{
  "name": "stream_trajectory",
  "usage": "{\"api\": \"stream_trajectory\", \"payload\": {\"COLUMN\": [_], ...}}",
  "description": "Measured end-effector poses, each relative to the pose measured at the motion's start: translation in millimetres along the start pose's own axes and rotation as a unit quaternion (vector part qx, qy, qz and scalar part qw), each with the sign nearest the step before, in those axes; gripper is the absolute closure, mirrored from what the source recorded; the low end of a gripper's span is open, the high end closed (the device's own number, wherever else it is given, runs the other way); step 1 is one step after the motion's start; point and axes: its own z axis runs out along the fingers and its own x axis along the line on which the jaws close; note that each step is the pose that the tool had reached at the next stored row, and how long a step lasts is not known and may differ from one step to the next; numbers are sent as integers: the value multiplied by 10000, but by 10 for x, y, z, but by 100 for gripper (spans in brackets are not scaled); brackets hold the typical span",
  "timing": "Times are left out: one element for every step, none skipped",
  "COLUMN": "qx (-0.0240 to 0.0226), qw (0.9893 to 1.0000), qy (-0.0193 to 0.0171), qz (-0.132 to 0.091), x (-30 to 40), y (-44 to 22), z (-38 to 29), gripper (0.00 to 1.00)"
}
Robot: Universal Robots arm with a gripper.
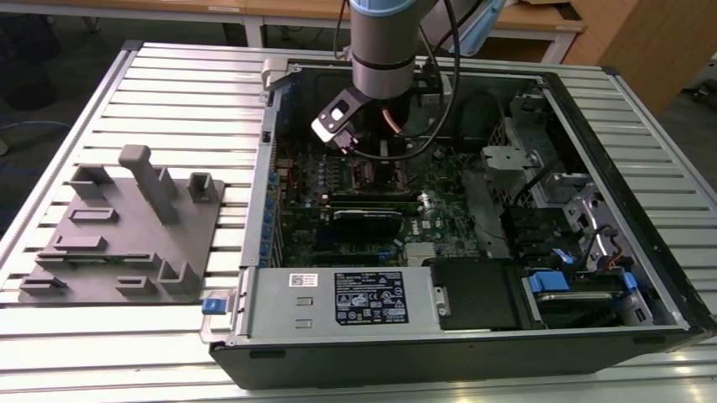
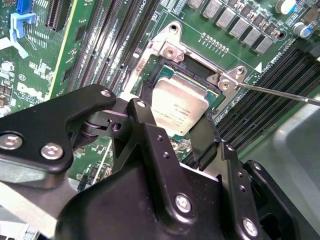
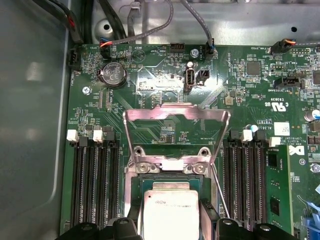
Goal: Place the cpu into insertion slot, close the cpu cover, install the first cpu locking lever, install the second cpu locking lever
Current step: 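Place the cpu into insertion slot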
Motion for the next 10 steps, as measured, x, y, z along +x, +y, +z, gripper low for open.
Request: {"api": "stream_trajectory", "payload": {"qx": [0, 0, 0, 0, -1, 0, 0, 0, 0, 0], "qw": [10000, 10000, 10000, 10000, 10000, 10000, 10000, 10000, 10000, 10000], "qy": [0, -1, -2, -2, -3, -4, -4, -4, -4, -4], "qz": [2, 6, 13, 23, 29, 30, 30, 30, 30, 30], "x": [0, 0, -1, -2, -4, -5, -5, -5, -6, -6], "y": [0, -1, -1, -1, -1, -1, -1, -1, -1, 0], "z": [0, 0, 1, 2, 3, 3, 2, 2, 3, 3], "gripper": [46, 46, 46, 46, 46, 46, 46, 46, 46, 46]}}
